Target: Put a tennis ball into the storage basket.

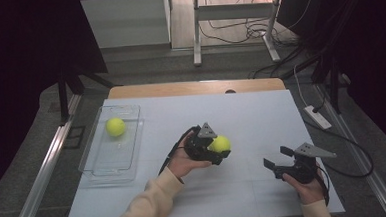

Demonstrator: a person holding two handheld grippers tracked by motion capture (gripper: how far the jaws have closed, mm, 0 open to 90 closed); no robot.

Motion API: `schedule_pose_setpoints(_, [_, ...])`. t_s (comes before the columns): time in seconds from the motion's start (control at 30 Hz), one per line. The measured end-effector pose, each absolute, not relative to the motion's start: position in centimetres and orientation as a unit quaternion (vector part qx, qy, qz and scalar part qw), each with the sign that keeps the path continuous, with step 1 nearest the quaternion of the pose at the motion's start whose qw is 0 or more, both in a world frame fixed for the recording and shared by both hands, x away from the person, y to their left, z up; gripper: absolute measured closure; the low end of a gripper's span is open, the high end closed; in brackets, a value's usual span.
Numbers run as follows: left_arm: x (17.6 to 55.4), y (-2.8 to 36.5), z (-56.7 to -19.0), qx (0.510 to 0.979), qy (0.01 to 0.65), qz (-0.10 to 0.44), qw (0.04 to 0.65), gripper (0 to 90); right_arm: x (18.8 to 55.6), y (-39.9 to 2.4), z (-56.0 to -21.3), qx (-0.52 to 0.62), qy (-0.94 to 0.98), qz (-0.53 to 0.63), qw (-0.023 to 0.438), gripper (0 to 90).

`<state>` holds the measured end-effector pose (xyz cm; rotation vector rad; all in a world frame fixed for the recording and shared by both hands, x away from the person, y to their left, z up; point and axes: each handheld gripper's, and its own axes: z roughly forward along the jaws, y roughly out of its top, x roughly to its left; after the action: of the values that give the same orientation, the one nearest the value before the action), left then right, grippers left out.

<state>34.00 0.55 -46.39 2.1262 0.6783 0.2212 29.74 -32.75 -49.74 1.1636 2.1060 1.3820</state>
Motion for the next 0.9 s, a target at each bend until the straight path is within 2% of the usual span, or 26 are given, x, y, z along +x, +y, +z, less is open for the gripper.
schedule_pose_setpoints(0.9, [33.4,4.8,-45.7,0.833,0.299,0.112,0.452,26.8,29.8,-32.6,-49.8,0.412,0.747,0.488,0.182,11.0])
